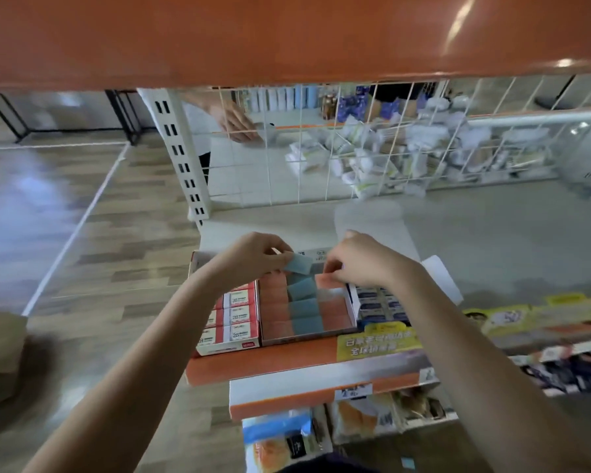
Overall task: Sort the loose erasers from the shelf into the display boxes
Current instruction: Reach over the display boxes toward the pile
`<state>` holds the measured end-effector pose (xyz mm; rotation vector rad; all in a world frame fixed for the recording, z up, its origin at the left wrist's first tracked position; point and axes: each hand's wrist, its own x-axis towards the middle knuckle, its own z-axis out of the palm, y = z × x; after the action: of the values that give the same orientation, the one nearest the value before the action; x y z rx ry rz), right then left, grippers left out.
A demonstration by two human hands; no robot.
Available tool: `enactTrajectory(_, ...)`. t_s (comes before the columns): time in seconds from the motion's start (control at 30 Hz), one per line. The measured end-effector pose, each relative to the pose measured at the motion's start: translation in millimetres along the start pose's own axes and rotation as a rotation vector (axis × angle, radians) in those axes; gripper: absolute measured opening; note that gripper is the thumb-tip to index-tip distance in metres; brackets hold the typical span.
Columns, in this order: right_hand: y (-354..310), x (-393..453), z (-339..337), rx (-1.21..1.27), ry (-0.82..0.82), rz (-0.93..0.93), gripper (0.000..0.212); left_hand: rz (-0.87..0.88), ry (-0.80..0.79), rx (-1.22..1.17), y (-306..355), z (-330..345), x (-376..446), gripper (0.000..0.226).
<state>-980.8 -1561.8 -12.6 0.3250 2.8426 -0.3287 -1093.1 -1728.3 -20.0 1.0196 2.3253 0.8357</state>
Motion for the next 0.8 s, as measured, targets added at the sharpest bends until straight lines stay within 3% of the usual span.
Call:
enactTrajectory(0.33, -4.2, 0.8, 0.5, -0.092, 0.006, -0.004, 0.029, 0.0, 0.038, 0.087, 6.6, 5.1, 7.0, 0.013)
enactTrajectory(0.8, -13.3, -0.7, 8.9, -0.296, 0.004, -0.114, 0.029, 0.036, 0.031, 0.268, 2.9, 5.5, 15.0, 0.021)
